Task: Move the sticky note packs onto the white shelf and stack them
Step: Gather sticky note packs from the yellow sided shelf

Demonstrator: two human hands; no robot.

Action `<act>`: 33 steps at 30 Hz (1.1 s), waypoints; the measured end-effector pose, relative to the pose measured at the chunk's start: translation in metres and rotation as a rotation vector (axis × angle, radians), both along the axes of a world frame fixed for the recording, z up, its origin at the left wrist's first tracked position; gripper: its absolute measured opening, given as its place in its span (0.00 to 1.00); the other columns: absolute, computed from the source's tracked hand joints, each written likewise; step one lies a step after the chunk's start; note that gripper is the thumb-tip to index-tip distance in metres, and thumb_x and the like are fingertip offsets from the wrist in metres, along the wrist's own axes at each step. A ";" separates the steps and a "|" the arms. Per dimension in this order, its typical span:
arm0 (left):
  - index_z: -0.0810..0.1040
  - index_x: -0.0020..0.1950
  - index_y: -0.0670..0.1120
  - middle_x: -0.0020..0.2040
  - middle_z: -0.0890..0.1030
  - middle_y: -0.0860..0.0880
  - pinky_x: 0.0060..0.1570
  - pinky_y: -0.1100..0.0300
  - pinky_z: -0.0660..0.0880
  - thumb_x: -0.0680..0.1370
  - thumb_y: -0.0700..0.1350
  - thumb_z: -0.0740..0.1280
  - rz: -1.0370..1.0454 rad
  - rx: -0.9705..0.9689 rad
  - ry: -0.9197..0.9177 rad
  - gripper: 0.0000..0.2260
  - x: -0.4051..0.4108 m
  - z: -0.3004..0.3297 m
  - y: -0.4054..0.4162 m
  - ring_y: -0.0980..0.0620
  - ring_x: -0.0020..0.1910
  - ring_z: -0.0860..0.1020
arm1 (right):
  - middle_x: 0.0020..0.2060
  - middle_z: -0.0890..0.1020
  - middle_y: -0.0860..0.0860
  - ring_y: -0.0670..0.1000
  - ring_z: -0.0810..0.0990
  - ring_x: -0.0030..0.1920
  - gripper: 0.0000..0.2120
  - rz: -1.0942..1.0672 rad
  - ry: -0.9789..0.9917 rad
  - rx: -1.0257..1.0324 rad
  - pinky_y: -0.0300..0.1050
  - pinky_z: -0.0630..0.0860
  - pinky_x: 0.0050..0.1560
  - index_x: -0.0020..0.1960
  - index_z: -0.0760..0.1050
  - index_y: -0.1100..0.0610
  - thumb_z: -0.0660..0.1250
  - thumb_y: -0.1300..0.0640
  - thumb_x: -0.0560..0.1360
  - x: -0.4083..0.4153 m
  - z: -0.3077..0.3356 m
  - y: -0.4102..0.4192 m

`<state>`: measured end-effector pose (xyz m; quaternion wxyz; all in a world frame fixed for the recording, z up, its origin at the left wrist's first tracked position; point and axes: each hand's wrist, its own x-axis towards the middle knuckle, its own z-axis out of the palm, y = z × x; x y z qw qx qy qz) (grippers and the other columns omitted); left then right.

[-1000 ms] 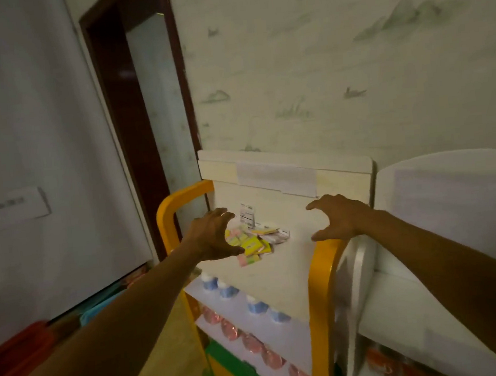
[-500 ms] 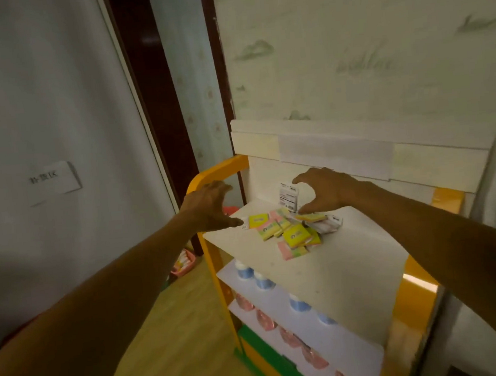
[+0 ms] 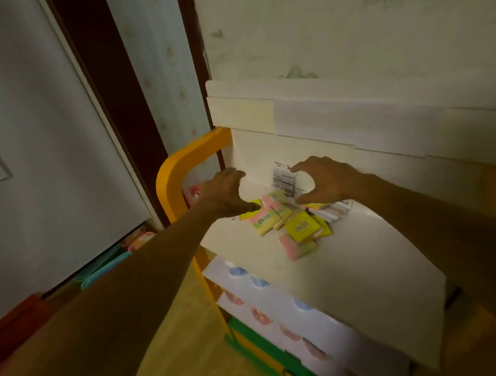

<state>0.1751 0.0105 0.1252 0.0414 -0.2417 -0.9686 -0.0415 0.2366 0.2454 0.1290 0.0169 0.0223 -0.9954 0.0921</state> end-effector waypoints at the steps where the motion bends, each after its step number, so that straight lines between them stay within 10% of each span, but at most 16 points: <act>1: 0.60 0.75 0.50 0.76 0.61 0.48 0.67 0.46 0.67 0.68 0.68 0.69 -0.029 0.018 0.000 0.42 -0.010 -0.005 0.002 0.46 0.73 0.63 | 0.68 0.69 0.50 0.55 0.68 0.68 0.38 -0.016 0.002 -0.018 0.54 0.70 0.64 0.72 0.63 0.44 0.73 0.36 0.67 -0.007 -0.004 -0.002; 20: 0.59 0.75 0.54 0.77 0.58 0.51 0.71 0.44 0.63 0.67 0.67 0.70 -0.320 0.131 -0.232 0.42 -0.141 -0.100 0.013 0.49 0.76 0.58 | 0.72 0.65 0.47 0.52 0.64 0.70 0.37 -0.387 0.057 -0.172 0.51 0.68 0.65 0.74 0.62 0.44 0.71 0.37 0.69 -0.066 -0.072 -0.032; 33: 0.71 0.63 0.44 0.60 0.74 0.42 0.53 0.51 0.72 0.64 0.66 0.72 -0.287 0.103 -0.340 0.37 -0.145 -0.175 0.039 0.43 0.60 0.71 | 0.70 0.68 0.47 0.53 0.67 0.69 0.35 -0.561 0.038 -0.206 0.50 0.70 0.64 0.73 0.65 0.44 0.72 0.41 0.70 -0.039 -0.102 -0.023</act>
